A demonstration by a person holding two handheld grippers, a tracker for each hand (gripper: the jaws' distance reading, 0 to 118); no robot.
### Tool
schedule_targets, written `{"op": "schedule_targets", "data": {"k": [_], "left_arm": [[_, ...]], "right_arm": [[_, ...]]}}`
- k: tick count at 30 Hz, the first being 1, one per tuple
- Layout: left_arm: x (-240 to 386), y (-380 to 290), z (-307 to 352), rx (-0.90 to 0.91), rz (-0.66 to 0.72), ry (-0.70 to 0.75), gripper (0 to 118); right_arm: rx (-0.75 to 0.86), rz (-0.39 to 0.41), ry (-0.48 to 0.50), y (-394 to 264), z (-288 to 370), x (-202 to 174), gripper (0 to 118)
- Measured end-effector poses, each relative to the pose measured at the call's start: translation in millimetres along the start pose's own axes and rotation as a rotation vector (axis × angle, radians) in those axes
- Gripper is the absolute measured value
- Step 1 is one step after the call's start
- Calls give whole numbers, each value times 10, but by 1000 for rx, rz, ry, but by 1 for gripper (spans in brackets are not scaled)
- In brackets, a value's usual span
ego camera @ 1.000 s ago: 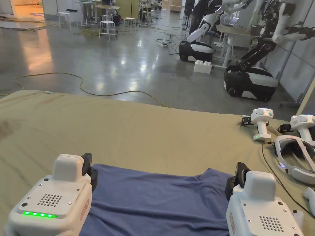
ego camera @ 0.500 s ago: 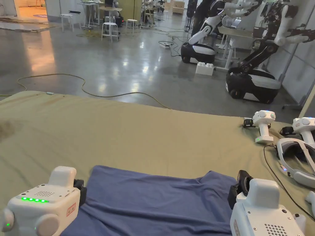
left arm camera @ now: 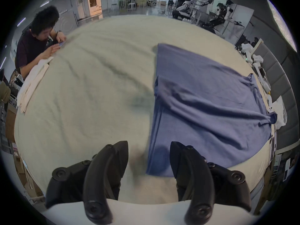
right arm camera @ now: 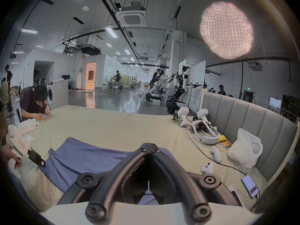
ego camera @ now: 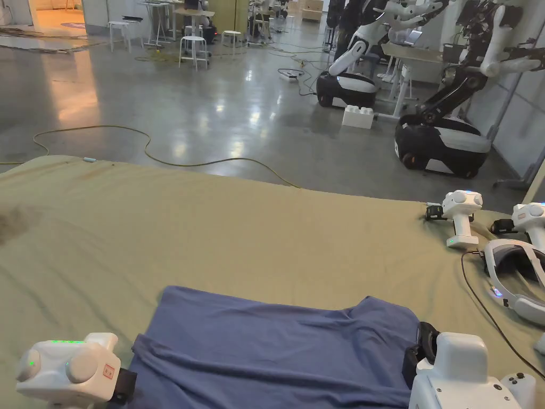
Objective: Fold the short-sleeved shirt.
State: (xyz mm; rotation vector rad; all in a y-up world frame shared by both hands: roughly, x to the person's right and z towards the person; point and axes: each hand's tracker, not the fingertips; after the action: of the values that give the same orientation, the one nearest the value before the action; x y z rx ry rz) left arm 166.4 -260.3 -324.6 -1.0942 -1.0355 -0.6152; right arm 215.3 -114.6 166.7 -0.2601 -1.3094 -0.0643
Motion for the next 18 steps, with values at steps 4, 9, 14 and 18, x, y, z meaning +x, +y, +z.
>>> {"op": "schedule_targets", "data": {"k": [4, 9, 14, 18], "left_arm": [[83, -81, -64, -20, -22, 13, 69], [255, -160, -64, -27, -94, 83, 66], [293, -192, -18, -33, -99, 44, 25], [277, -250, 29, -21, -136, 22, 7]], "right_arm": [[-38, -9, 0, -65, -43, 34, 0], [-87, -32, -9, -159, -108, 93, 0], [-125, -53, -13, -257, -151, 162, 0], [-159, -58, -21, -318, -173, 244, 0]]}}
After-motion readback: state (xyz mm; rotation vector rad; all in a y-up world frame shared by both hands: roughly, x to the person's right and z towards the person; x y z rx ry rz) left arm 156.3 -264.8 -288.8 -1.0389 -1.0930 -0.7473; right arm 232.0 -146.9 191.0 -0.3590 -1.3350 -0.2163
